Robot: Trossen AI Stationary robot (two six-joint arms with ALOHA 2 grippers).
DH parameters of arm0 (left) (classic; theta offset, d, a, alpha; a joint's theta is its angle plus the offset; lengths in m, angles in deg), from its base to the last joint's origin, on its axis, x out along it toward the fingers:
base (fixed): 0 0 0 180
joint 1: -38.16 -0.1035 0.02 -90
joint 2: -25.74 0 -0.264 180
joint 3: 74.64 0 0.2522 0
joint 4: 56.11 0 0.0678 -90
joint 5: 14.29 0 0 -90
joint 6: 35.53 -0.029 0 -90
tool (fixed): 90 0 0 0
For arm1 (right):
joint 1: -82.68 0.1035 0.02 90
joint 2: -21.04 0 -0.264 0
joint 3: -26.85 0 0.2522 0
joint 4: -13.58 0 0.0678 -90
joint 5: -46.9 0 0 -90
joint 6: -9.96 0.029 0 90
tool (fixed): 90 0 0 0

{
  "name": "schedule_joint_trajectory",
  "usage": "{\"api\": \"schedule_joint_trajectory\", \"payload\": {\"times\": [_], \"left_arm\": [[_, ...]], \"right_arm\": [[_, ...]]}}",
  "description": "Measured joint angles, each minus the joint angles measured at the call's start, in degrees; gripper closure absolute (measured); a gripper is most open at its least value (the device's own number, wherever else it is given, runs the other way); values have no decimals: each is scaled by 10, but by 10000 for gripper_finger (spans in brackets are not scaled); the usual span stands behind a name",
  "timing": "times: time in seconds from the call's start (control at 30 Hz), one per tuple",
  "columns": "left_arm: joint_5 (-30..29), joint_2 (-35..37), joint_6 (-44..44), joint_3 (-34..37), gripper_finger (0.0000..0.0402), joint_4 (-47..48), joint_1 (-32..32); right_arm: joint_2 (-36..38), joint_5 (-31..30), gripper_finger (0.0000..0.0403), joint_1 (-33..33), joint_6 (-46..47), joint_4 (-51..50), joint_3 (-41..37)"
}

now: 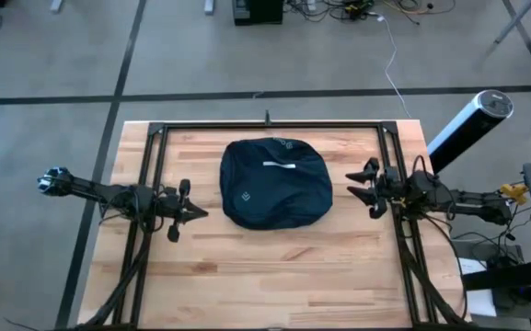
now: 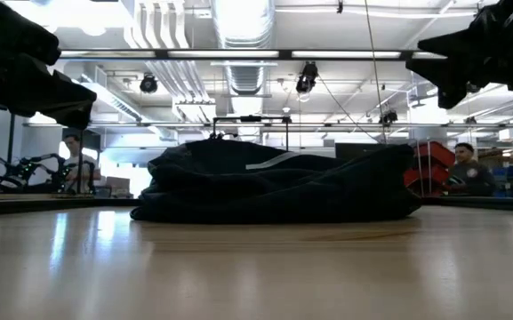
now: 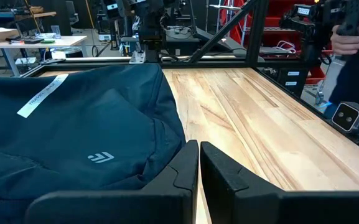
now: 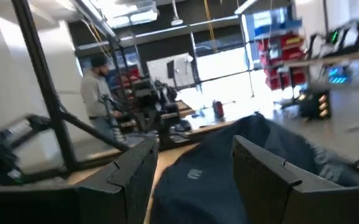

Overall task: Unpack backpack
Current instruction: Open the black backpack

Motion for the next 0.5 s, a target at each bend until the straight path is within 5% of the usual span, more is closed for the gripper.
{"api": "schedule_joint_trajectory", "payload": {"times": [0.1, 0.3, 0.5], "left_arm": [[0, 0, 0, 0, 396, 0, 0], [0, -3, -4, 0, 396, 0, 0], [-4, -4, -134, 0, 396, -11, 0]], "right_arm": [[-10, -12, 217, 0, 8, -29, 0], [-23, -12, 217, 0, 170, -25, 0], [-23, -24, 217, 0, 281, -8, 0]]}}
